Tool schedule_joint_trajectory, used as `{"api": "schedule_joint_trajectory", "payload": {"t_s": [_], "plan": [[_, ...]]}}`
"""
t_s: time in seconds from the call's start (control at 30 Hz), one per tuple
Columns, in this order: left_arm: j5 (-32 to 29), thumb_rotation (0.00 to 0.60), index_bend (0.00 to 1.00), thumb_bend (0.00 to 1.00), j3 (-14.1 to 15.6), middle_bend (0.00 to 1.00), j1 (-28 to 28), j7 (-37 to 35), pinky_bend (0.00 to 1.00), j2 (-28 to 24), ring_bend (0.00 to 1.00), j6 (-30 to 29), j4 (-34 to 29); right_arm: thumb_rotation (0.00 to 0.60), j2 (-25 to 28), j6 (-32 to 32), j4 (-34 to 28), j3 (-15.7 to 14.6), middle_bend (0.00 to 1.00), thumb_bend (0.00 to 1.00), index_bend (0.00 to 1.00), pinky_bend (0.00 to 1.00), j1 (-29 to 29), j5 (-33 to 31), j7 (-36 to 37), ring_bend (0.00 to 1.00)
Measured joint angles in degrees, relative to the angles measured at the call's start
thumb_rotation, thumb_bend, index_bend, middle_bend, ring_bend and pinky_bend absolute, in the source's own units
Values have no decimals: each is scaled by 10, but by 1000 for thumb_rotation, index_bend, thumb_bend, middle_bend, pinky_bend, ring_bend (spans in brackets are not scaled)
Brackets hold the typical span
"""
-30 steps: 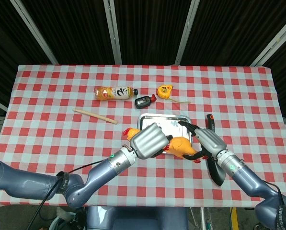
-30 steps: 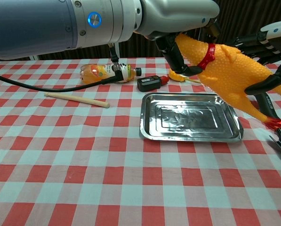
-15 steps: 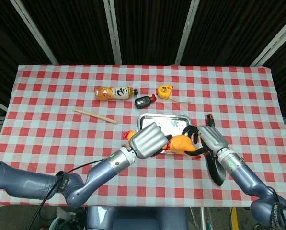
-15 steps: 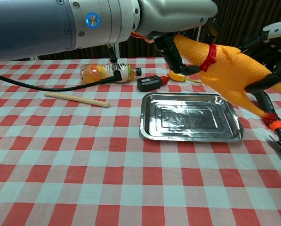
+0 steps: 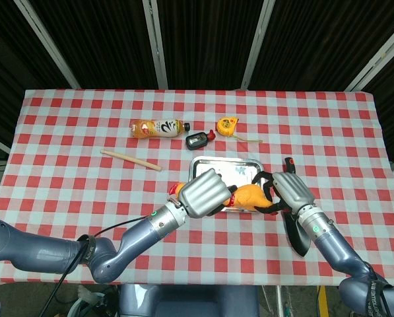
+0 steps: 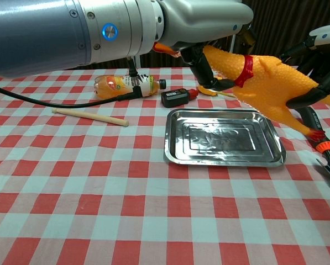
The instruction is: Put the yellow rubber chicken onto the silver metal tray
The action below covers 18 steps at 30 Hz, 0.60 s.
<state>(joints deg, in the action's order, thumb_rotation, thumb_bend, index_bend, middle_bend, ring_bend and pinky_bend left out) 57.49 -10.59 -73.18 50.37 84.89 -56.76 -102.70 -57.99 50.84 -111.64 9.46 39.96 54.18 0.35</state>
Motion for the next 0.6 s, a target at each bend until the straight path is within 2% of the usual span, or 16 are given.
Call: {"api": "schedule_joint_trajectory", "payload": {"t_s": [0.1, 0.17, 0.33, 0.37, 0.43, 0.5, 0.6], "plan": [[2, 600, 596, 644, 1, 715, 1, -4, 726, 2, 647, -1, 5, 600, -1, 9, -4, 1, 886, 801, 961, 958, -5, 3, -3, 871], [3, 600, 597, 644, 1, 715, 2, -5, 726, 4, 647, -1, 9, 600, 0, 12, -6, 2, 800, 789, 844, 885, -8, 10, -2, 768], [7, 600, 597, 643, 1, 715, 2, -6, 726, 9, 647, -4, 20, 600, 12, 7, -13, 0, 452, 635, 343, 591, -18, 49, 18, 392], [8, 600, 598, 642, 1, 715, 3, -6, 726, 10, 647, -5, 23, 600, 17, 2, -14, -1, 384, 573, 224, 516, -19, 58, 26, 319], [10, 600, 598, 643, 1, 715, 3, -5, 726, 13, 647, -7, 28, 600, 29, -15, -15, -2, 280, 430, 62, 410, -22, 81, 47, 207], [11, 600, 598, 643, 0, 715, 3, -3, 726, 15, 647, -9, 32, 600, 43, -35, -16, -4, 210, 315, 0, 354, -24, 106, 69, 140], [13, 600, 598, 643, 1, 715, 3, 2, 726, 19, 647, -12, 37, 600, 61, -61, -14, -6, 184, 284, 0, 340, -26, 140, 100, 114]]}}
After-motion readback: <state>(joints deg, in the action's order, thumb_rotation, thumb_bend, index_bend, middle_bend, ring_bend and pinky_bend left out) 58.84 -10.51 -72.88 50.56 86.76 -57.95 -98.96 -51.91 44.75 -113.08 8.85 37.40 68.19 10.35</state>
